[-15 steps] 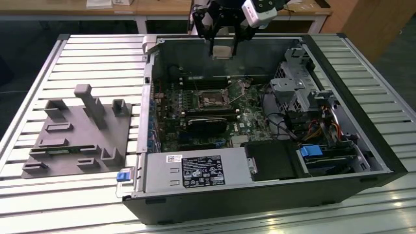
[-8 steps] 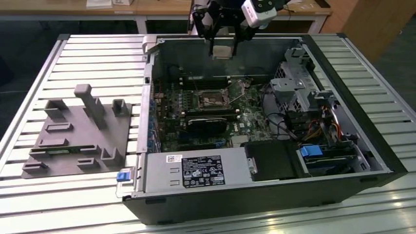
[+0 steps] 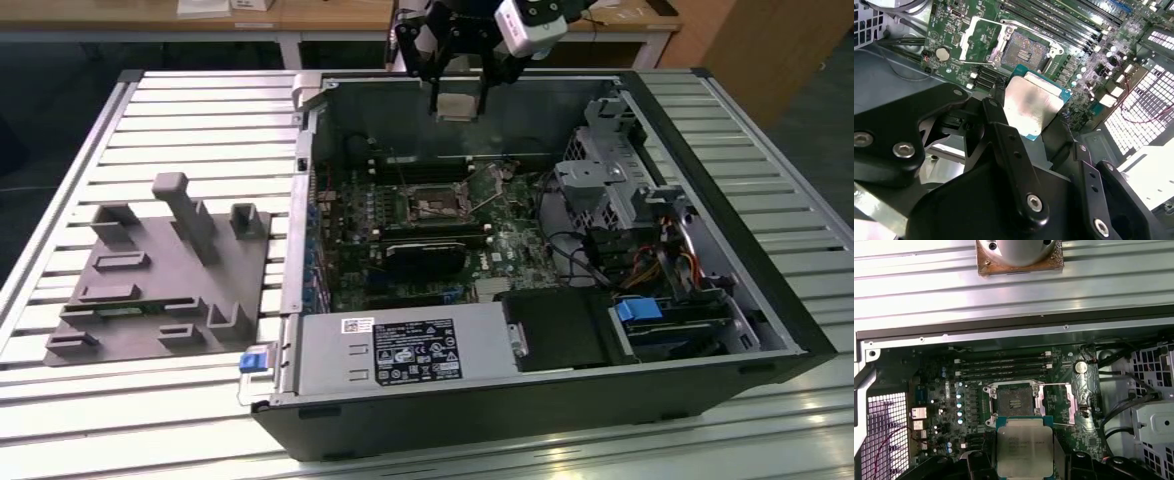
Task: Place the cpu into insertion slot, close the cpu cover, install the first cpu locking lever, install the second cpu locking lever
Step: 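Place the cpu into insertion slot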
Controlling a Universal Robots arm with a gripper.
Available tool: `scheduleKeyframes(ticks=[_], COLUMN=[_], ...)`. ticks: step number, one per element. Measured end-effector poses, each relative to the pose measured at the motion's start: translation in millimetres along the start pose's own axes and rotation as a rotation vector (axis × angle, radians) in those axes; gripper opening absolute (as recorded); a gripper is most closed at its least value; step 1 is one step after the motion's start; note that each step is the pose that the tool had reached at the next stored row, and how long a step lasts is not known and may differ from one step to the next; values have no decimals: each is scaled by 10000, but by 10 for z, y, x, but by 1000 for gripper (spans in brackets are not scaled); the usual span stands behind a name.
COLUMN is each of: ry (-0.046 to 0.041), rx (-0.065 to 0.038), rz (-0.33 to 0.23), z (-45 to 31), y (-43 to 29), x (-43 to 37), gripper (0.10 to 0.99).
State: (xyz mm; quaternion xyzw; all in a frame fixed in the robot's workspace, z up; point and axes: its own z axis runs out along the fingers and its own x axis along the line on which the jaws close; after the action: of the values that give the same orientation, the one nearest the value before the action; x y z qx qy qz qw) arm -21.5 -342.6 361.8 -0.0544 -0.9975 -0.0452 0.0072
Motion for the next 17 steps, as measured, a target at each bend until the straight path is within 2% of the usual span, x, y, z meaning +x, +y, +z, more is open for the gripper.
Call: scheduleKeyframes(ticks=[17], ry=[-24], rx=[-6], rz=[272], z=[0], y=[0], x=[0], gripper=[541])
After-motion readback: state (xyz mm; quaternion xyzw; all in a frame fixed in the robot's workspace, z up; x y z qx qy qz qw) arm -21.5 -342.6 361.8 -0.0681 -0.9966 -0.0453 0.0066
